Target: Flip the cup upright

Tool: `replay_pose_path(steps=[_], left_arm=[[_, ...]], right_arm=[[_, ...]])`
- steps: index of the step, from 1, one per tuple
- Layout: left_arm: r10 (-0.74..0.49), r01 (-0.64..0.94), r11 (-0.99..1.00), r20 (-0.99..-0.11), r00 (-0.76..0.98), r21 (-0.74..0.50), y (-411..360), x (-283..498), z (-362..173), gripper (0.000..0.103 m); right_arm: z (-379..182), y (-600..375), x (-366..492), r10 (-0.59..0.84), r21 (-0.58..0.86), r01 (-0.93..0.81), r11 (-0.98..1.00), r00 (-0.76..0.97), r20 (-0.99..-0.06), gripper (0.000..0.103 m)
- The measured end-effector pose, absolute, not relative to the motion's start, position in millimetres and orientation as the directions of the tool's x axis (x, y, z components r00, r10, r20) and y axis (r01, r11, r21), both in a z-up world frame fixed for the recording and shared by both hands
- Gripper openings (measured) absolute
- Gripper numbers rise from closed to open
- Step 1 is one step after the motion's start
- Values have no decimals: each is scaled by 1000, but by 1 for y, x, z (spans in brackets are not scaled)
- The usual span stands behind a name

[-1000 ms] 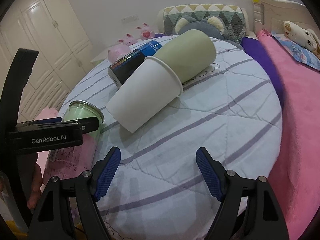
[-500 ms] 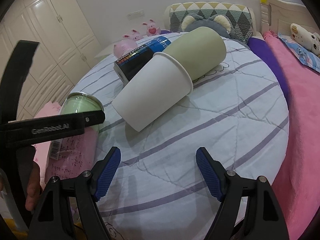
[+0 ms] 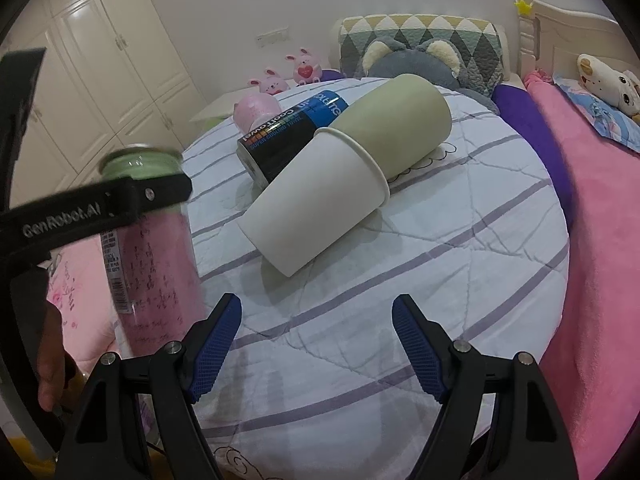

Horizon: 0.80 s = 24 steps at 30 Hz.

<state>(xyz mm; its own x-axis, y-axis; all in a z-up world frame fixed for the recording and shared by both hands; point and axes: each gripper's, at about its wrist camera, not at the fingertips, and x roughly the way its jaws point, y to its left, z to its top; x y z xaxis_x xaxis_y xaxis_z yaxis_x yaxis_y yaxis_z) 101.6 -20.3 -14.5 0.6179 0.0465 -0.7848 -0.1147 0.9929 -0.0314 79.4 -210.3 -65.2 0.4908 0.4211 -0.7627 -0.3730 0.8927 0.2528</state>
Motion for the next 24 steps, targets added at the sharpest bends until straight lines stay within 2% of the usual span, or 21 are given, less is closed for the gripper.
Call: replay_pose_path(steps=[13, 14, 15, 16, 20, 24], left_arm=[[61, -96, 995, -755, 653, -2, -29, 88, -7, 74], [64, -92, 996, -754, 654, 5, -30, 86, -7, 78], [78, -92, 995, -756, 650, 24, -32, 85, -7, 90], [92, -96, 995, -755, 649, 39, -33, 85, -7, 94], [131, -102, 991, -738, 662, 85, -39, 79, -6, 96], [108, -83, 994, -741, 663, 71, -40, 76, -6, 96]], right_arm=[[-60, -210, 72, 410, 243, -365, 899, 506, -759, 79], [-59, -211, 70, 411, 244, -365, 899, 505, -759, 79], [-59, -211, 70, 410, 244, -364, 899, 505, -759, 79], [-59, -212, 69, 408, 243, -361, 900, 505, -760, 79], [-58, -214, 66, 397, 238, -349, 907, 511, -763, 79], [-55, -216, 62, 391, 237, -340, 910, 519, -760, 79]])
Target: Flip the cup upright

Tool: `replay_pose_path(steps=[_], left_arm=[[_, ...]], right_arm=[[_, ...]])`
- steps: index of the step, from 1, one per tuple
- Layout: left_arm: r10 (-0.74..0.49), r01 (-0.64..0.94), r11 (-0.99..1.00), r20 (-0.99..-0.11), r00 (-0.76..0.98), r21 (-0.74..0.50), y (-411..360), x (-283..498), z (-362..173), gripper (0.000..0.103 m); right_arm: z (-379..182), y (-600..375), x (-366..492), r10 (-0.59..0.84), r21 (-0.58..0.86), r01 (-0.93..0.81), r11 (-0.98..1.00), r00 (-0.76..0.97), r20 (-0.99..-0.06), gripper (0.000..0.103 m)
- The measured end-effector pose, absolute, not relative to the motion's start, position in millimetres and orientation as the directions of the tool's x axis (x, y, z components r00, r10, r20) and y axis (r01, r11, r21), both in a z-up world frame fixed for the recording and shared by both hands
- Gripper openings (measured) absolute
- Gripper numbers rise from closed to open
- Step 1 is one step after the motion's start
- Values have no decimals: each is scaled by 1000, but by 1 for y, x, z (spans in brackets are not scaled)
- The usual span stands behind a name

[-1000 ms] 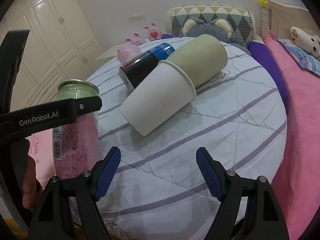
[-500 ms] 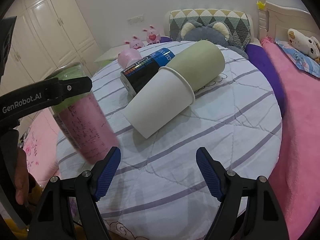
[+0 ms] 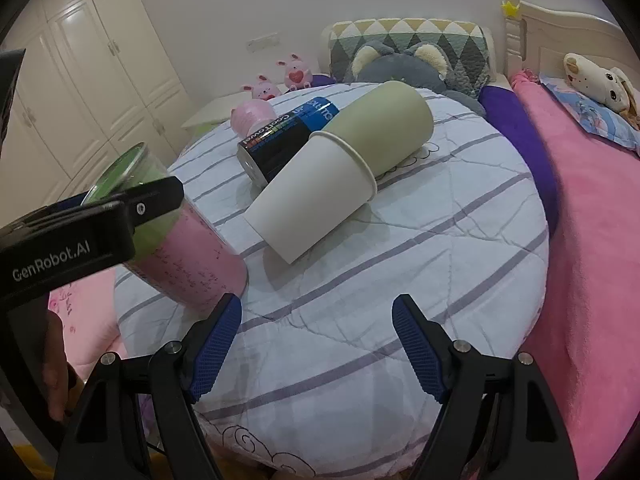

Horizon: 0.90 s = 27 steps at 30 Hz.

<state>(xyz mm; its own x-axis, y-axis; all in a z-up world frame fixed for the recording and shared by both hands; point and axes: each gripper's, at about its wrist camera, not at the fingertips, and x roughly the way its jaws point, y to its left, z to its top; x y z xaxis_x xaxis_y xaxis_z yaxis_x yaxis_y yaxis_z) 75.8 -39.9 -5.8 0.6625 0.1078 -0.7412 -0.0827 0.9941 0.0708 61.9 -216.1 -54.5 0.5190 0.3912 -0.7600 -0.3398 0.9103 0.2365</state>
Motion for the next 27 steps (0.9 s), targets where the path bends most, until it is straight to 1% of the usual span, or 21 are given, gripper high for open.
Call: replay_pose_path(steps=[7, 16, 27], left_arm=[[86, -70, 996, -741, 666, 53, -41, 66, -4, 96], [74, -41, 997, -733, 676, 63, -43, 46, 1, 96], [46, -8, 998, -716, 697, 57, -29, 12, 3, 96]], right_arm=[[-48, -218, 55, 376, 222, -331, 917, 535, -756, 79], [-35, -215, 39, 355, 200, -320, 926, 562, -747, 79], [-25, -201, 9, 300, 149, -292, 945, 587, -752, 79]])
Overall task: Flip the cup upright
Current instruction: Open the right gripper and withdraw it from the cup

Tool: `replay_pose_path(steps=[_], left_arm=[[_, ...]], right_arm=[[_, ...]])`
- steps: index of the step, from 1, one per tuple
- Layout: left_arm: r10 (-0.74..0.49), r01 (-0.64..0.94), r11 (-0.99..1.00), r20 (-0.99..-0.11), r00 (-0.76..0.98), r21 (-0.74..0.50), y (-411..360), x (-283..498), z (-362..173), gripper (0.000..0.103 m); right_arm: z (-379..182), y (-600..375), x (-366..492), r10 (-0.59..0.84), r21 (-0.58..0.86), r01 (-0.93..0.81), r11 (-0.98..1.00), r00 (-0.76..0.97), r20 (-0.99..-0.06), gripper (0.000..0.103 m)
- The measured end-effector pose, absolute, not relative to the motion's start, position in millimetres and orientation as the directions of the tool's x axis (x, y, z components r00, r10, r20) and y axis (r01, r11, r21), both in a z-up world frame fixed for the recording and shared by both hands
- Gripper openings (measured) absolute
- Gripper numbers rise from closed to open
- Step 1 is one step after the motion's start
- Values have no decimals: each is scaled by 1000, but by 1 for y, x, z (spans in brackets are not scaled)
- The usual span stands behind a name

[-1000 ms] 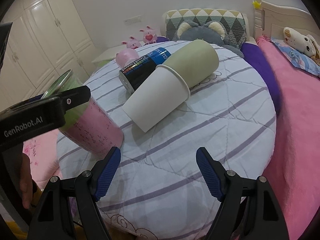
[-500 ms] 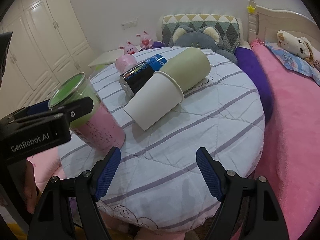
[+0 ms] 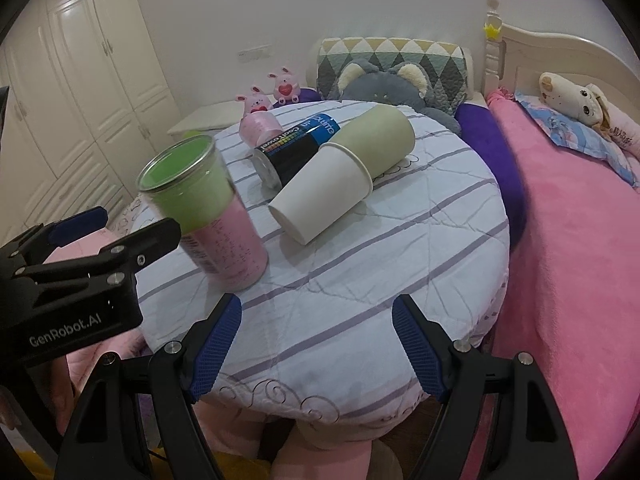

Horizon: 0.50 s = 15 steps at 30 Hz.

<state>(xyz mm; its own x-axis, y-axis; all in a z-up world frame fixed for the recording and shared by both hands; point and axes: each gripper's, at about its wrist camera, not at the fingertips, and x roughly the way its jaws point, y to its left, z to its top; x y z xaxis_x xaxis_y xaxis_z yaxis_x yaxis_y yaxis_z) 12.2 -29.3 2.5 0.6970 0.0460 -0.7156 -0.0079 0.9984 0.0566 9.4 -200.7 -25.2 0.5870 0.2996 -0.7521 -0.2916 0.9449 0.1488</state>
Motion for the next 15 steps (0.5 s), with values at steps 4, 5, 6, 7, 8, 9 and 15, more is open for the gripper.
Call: replay_pose_path(steps=[4, 5, 6, 7, 8, 9, 15], left_arm=[[47, -8, 998, -721, 691, 58, -19, 3, -2, 96], [52, -11, 998, -722, 690, 62, -15, 1, -4, 96], [55, -14, 998, -722, 690, 62, -12, 0, -5, 96], [56, -16, 998, -721, 691, 62, -9, -3, -6, 96], [57, -19, 998, -718, 693, 61, -5, -5, -8, 96], [57, -19, 998, -717, 694, 62, -3, -6, -10, 96], [59, -3, 997, -705, 706, 81, 7, -12, -18, 96]], right_arm=[[-23, -191, -1, 283, 132, -286, 949, 594, -753, 79], [-22, -188, -3, 277, 125, -284, 951, 597, -753, 79], [-22, -185, -6, 267, 113, -282, 953, 601, -754, 79], [-22, -182, -8, 255, 99, -279, 955, 605, -754, 79], [-22, -179, -10, 243, 86, -276, 957, 610, -754, 79], [-22, -175, -12, 232, 73, -273, 959, 615, -754, 79], [-25, -167, -22, 185, 51, -222, 974, 640, -745, 79]])
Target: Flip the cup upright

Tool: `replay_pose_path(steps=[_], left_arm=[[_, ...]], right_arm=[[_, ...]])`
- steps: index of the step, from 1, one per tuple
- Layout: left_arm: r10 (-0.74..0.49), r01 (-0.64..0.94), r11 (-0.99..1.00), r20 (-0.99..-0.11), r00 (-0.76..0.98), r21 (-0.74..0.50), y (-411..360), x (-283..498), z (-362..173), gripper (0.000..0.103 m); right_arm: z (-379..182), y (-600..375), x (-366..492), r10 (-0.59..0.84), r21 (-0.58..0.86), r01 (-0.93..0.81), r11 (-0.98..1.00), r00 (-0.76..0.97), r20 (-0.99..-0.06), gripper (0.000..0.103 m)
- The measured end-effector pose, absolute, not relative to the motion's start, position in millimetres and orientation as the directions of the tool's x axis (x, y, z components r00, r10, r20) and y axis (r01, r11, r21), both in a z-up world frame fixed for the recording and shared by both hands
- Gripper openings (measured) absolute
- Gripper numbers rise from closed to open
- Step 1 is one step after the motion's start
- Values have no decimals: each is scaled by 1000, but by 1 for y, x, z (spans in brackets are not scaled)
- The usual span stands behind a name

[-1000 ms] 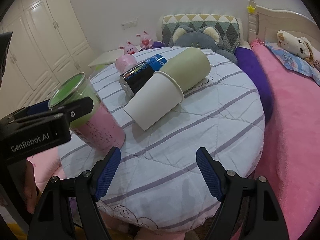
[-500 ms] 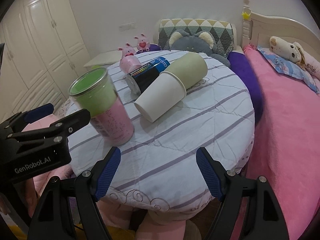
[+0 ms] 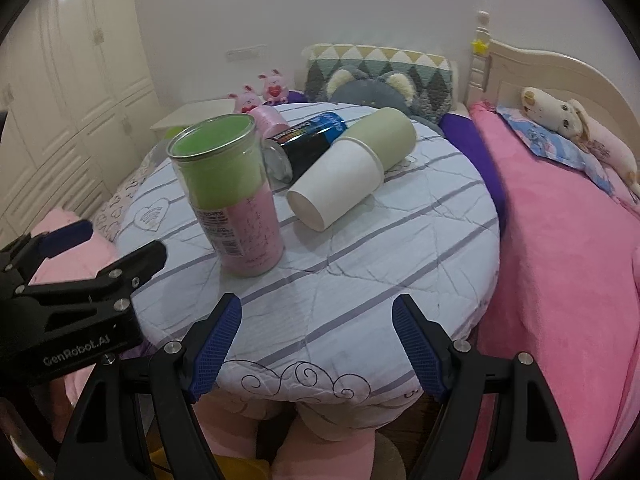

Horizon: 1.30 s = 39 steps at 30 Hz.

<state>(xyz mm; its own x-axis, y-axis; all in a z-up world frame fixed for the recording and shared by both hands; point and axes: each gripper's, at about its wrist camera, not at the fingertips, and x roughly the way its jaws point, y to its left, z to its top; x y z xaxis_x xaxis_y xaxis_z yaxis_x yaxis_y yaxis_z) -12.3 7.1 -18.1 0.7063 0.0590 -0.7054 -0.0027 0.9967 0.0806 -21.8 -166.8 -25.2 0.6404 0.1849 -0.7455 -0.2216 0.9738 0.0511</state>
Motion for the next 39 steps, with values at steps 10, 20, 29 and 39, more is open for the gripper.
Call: replay_pose_path(steps=[10, 20, 29, 39], left_arm=[[22, 33, 996, -616, 788, 78, 12, -30, -15, 96], [0, 52, 995, -504, 864, 89, 3, -45, -4, 96], [-15, 66, 994, -471, 882, 92, -4, -44, -8, 98], [-21, 70, 992, -419, 908, 104, -7, -50, -9, 99]], right_arm=[[-15, -174, -44, 172, 96, -145, 985, 739, -651, 79], [-11, -178, -57, 187, 108, -152, 982, 817, -545, 79], [-9, -180, -65, 167, 93, -140, 986, 870, -464, 81], [-17, -184, -68, 177, 111, -142, 984, 880, -442, 82]])
